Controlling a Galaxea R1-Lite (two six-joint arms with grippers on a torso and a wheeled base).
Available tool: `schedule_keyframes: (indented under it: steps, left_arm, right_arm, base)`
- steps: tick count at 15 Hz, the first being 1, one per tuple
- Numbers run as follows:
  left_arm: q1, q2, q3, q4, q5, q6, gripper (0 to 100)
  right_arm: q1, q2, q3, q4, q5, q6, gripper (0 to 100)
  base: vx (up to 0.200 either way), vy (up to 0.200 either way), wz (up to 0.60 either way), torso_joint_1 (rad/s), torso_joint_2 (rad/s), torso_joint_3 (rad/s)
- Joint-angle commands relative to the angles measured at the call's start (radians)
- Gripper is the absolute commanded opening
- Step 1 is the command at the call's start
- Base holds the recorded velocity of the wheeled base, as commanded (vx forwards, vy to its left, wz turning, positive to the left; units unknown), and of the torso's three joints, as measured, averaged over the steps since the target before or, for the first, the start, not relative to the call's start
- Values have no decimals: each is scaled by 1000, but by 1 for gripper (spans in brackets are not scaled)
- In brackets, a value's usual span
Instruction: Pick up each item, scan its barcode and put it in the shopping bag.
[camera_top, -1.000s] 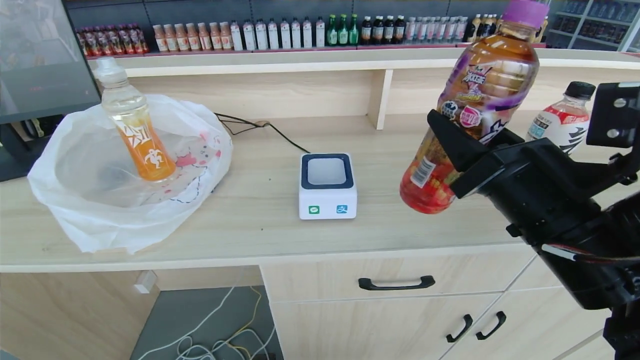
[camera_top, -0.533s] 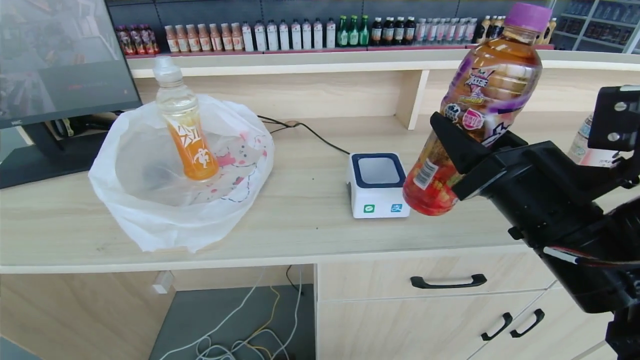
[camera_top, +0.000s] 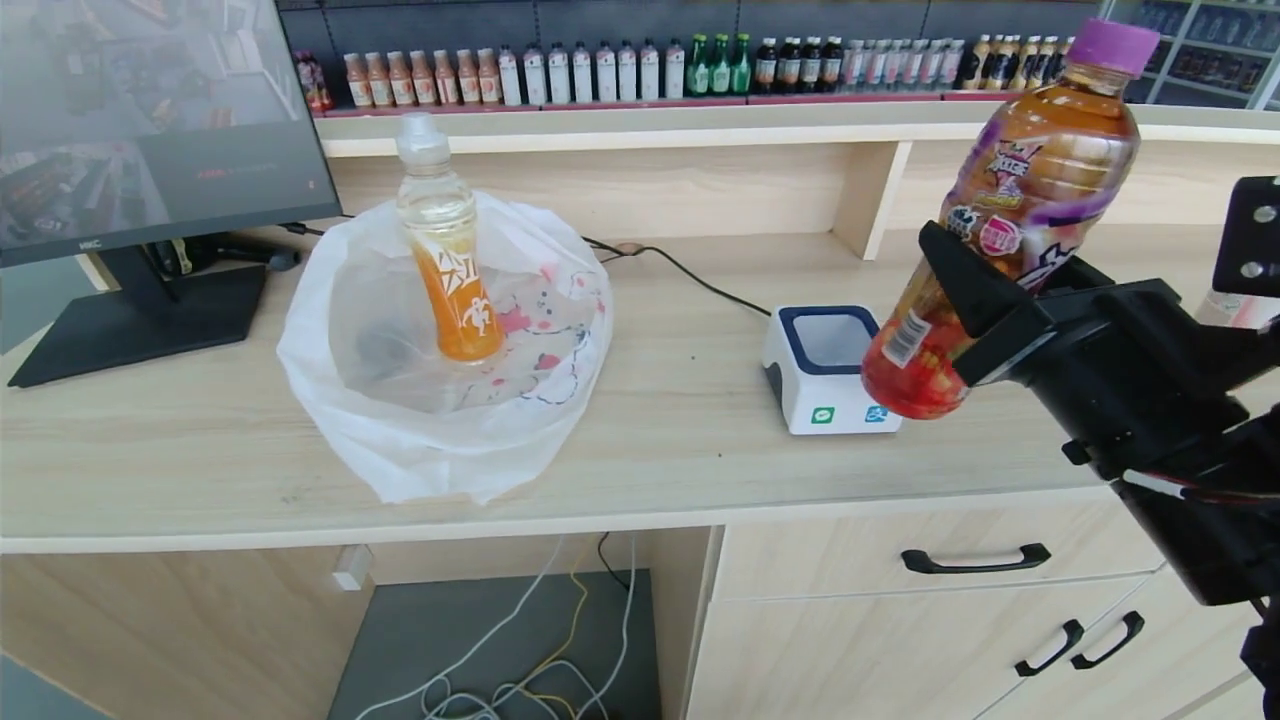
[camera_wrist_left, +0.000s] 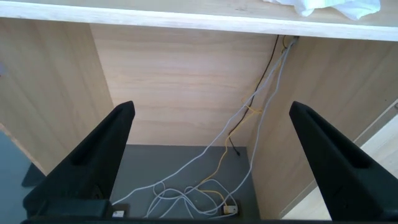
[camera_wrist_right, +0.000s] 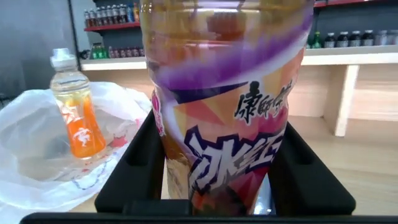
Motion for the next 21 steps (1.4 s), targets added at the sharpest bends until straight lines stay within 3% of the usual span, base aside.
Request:
schedule_keyframes:
  steps: [1,7,12,17,18,21]
  left_arm:
    - [-1,0,0,0,0,0,100]
    - [-1,0,0,0,0,0,100]
    - [-1,0,0,0,0,0,100]
    - [-1,0,0,0,0,0,100]
    - [-1,0,0,0,0,1,100]
    - [-1,0,0,0,0,0,100]
  right_arm:
    - [-8,-1,-7,2,8,-52,0]
    - [-5,47,-100,2,8,-250,0]
    - [13,96,-219,42,17,-315,0]
    - [-13,140,-266,89,270,-454,0]
    - [-57,157,-269,97,368,-506,0]
    - [-166,173,-300,101,505,-580,0]
  base:
    - [0,0,0,0,0,0]
    - [0,0,0,0,0,0]
    - [0,0,0,0,0,0]
    - [0,0,0,0,0,0]
    - [0,0,0,0,0,0]
    - [0,0,0,0,0,0]
